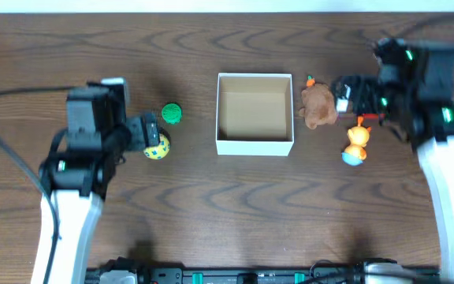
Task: Pack container
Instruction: 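Grasp the brown plush toy with the right gripper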
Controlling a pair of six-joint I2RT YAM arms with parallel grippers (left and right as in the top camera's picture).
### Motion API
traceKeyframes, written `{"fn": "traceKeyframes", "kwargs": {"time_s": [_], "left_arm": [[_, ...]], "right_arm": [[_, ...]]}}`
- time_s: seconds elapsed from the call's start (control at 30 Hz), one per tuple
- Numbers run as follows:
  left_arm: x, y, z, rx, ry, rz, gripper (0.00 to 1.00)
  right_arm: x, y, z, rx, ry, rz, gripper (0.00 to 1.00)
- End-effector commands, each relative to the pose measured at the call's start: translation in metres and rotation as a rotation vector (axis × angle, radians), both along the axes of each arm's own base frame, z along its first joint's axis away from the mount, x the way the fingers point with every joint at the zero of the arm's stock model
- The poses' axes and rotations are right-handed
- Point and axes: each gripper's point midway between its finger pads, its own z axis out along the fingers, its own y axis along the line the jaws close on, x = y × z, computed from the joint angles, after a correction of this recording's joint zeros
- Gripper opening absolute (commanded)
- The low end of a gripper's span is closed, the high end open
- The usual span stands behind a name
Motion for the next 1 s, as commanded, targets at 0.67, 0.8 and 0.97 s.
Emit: {"fn": "traceKeyframes", "kwargs": {"time_s": [0.67,0.8,0.97], "left_arm": [[0.014,0.038,-0.025,0.005,0.095,0.097,0.98],[0.014,0.038,-0.025,0.005,0.095,0.097,0.98],[0.014,0.038,-0.025,0.005,0.095,0.097,0.98]], "right_arm": [[0.070,0.016,-0.216,-0.089,0.395,0.058,0.90],[0.070,0.016,-0.225,-0.093,0.405,0.057,0.68],[0.077,0.017,-0.195,-0.089,0.337,0.057,0.47]]}}
